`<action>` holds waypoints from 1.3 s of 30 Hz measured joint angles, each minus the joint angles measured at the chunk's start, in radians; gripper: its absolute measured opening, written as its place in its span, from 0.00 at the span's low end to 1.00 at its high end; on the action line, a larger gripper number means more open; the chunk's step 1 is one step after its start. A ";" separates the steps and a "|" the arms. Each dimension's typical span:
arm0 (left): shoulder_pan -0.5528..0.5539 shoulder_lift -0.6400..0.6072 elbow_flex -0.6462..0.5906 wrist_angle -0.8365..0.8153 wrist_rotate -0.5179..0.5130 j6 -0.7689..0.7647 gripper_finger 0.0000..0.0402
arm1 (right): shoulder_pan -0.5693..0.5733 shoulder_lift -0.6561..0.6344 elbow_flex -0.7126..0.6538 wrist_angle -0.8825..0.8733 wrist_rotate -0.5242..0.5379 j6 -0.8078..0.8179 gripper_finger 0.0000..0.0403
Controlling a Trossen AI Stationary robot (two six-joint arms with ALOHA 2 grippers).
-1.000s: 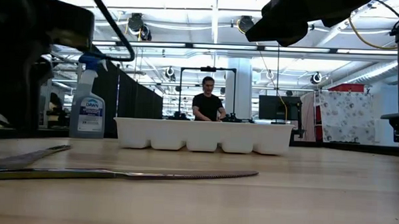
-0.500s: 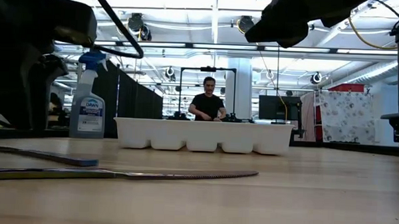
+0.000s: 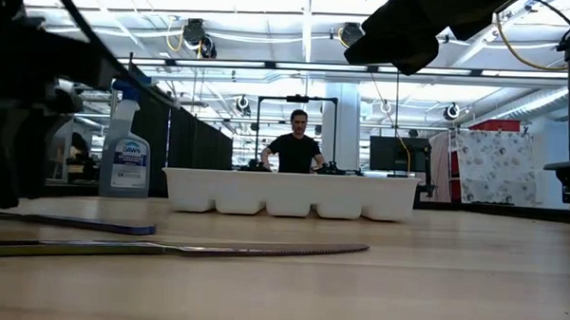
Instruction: Sort silverware
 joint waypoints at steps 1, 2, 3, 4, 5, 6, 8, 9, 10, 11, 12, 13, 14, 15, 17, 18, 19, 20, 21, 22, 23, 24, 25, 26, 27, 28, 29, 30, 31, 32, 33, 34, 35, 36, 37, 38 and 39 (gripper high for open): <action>0.000 0.001 -0.007 -0.002 0.005 -0.001 0.37 | 0.000 0.000 0.000 0.000 0.000 0.000 0.44; 0.000 0.004 -0.011 -0.002 0.005 -0.001 0.37 | 0.000 0.000 0.000 0.000 0.000 0.000 0.44; 0.000 0.006 -0.012 -0.002 0.005 -0.001 0.37 | 0.000 0.000 0.000 0.000 0.001 0.000 0.44; 0.000 0.007 -0.012 0.000 0.005 0.000 0.37 | 0.000 0.000 0.000 0.000 0.000 0.000 0.44; 0.000 0.007 -0.012 0.002 0.005 0.000 0.37 | 0.000 0.000 0.000 0.000 0.000 -0.002 0.44; -0.001 0.007 -0.012 0.006 0.005 0.000 0.37 | 0.001 0.000 0.000 0.000 0.000 -0.004 0.44; 0.001 0.007 -0.012 0.020 0.005 0.001 0.37 | 0.000 0.000 0.000 0.000 0.000 -0.006 0.44; 0.003 0.007 -0.012 0.028 0.004 0.003 0.37 | 0.000 0.000 0.000 0.000 0.000 -0.008 0.44; 0.003 0.007 -0.012 0.036 0.000 0.003 0.37 | 0.000 0.000 0.000 0.000 0.000 -0.013 0.44; 0.004 0.007 -0.012 0.043 -0.004 0.002 0.37 | 0.000 0.000 0.000 0.000 0.000 -0.021 0.44; 0.004 0.012 -0.012 0.058 -0.010 0.002 0.37 | 0.000 0.000 0.000 0.000 0.000 -0.024 0.44; 0.005 0.018 -0.012 0.079 -0.012 0.002 0.37 | 0.000 0.000 0.000 0.000 0.000 -0.025 0.44; 0.005 0.026 -0.012 0.098 -0.014 0.002 0.37 | 0.000 0.000 0.000 0.000 0.000 -0.025 0.44; 0.005 0.033 -0.012 0.115 -0.018 0.002 0.37 | 0.000 0.000 0.000 0.000 -0.001 -0.026 0.44; 0.007 0.050 -0.012 0.159 -0.020 0.002 0.37 | 0.000 0.000 0.000 0.000 -0.001 -0.029 0.44; 0.007 0.061 -0.011 0.180 -0.021 0.002 0.37 | 0.000 0.000 0.000 0.000 -0.001 -0.029 0.44; 0.007 0.073 -0.011 0.197 -0.021 0.002 0.37 | 0.000 0.000 0.000 0.000 -0.001 -0.029 0.44; 0.007 0.083 -0.009 0.206 -0.026 0.002 0.37 | 0.000 0.000 0.000 0.000 -0.001 -0.029 0.44; 0.007 0.090 -0.010 0.214 -0.029 0.002 0.37 | 0.000 0.000 0.000 0.000 -0.001 -0.029 0.44; 0.007 0.095 -0.010 0.221 -0.032 0.001 0.37 | 0.000 0.000 0.000 0.000 -0.001 -0.029 0.44; 0.007 0.100 -0.010 0.231 -0.035 0.000 0.37 | 0.000 0.000 0.000 0.000 -0.002 -0.029 0.44; 0.009 0.104 -0.011 0.244 -0.037 0.000 0.37 | 0.000 0.000 0.000 -0.001 -0.001 -0.029 0.44; 0.010 0.105 -0.011 0.258 -0.040 -0.001 0.37 | 0.000 0.000 0.000 0.000 -0.002 -0.029 0.44; 0.010 0.105 -0.010 0.269 -0.046 -0.004 0.37 | 0.000 0.000 0.000 0.000 -0.001 -0.029 0.44; 0.009 0.107 -0.005 0.272 -0.054 -0.009 0.37 | 0.000 0.000 0.000 -0.001 -0.002 -0.029 0.44; 0.010 0.107 0.001 0.272 -0.057 -0.017 0.37 | 0.000 0.000 0.000 0.000 -0.002 -0.029 0.44; 0.013 0.109 0.007 0.273 -0.056 -0.019 0.37 | 0.000 0.000 0.000 0.000 -0.001 -0.028 0.44; 0.016 0.110 0.014 0.275 -0.056 -0.019 0.37 | 0.000 0.000 0.000 0.000 -0.002 -0.028 0.44; 0.018 0.111 0.021 0.284 -0.056 -0.020 0.37 | 0.000 0.000 0.000 0.001 -0.002 -0.028 0.44; 0.022 0.112 0.030 0.297 -0.056 -0.020 0.37 | 0.000 0.000 0.000 0.001 -0.002 -0.027 0.44; 0.025 0.112 0.037 0.309 -0.055 -0.020 0.37 | 0.000 0.000 0.000 0.005 -0.002 -0.025 0.44; 0.029 0.112 0.041 0.306 -0.055 -0.020 0.37 | 0.000 0.000 0.000 0.009 -0.002 -0.023 0.44; 0.031 0.111 0.043 0.299 -0.053 -0.014 0.37 | 0.000 0.000 0.000 0.010 -0.001 -0.022 0.44; 0.031 0.111 0.044 0.295 -0.044 0.001 0.37 | 0.000 0.000 0.000 0.015 -0.002 -0.021 0.44; 0.030 0.112 0.045 0.294 -0.036 0.017 0.37 | 0.001 0.000 0.000 0.020 -0.002 -0.019 0.44; 0.030 0.112 0.046 0.294 -0.029 0.035 0.37 | 0.002 0.000 0.000 0.026 -0.002 -0.018 0.44; 0.029 0.112 0.047 0.294 -0.022 0.053 0.37 | 0.002 0.000 0.000 0.031 -0.002 -0.018 0.44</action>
